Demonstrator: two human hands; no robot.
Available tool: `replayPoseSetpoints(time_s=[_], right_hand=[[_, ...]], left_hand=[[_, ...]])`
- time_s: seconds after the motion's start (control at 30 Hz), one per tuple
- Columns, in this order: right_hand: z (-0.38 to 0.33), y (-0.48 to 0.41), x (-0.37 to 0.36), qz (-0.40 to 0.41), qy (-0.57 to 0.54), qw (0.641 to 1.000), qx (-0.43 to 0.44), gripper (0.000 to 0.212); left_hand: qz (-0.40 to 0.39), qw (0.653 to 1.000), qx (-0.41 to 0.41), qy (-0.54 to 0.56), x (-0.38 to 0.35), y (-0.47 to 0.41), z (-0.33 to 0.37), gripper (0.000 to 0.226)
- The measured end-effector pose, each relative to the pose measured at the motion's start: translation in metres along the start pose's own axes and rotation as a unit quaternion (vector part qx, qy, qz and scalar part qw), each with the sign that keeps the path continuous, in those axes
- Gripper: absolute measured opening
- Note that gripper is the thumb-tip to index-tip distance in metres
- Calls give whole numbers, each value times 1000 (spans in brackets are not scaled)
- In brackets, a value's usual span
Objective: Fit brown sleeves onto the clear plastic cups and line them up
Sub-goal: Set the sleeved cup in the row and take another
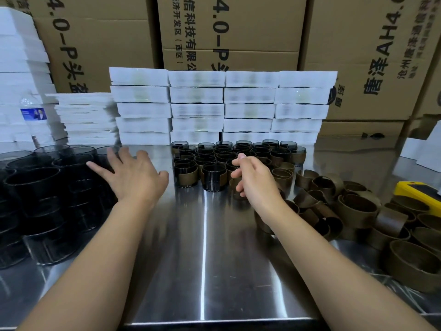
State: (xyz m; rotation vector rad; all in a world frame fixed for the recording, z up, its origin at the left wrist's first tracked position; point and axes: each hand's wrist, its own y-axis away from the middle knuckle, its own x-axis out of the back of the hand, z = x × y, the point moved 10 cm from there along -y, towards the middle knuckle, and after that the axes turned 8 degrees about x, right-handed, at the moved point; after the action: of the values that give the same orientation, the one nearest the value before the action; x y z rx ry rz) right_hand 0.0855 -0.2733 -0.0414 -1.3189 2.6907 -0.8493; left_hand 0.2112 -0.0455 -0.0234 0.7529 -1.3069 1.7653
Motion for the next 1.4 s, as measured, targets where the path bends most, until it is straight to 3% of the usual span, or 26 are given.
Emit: replayPoseSetpoints(time_s=[0.23,0.53,0.67,0.83,1.03,1.13,1.23,1.3,1.4], right_hand=[[0,0,-2,-10,0,1000,8,28],[0,-1,-3,-14,-2,1000,9,29],[1,-1,-2,-12,-3,1000,4,30],[1,-1,-4,-12,-9,1000,-2,30],[2,0,-5,-17,-5,1000,-3,30],[3,-1,-5,-20,0,1000,-6,30],[2,0,-4,-18,8,1000,-8,30],[-2,1,1,-8,45,999,12,29],[-17,4,11,20,268,958,99,19]], left_hand=[[-14,999,31,-22,-4,-9,-13,57],[25,997,25,-62,5,-7,-12,36],[-7,998,-1,-56,-1,-4,-6,34],[-7,998,-53,39,2,1,8,32],[2,971,-109,211,10,10,23,33],[-5,967,-103,234,7,9,22,30],[-2,961,-103,258,8,8,21,41],[2,955,-107,277,10,10,22,46],[-6,944,-110,310,12,15,27,56]])
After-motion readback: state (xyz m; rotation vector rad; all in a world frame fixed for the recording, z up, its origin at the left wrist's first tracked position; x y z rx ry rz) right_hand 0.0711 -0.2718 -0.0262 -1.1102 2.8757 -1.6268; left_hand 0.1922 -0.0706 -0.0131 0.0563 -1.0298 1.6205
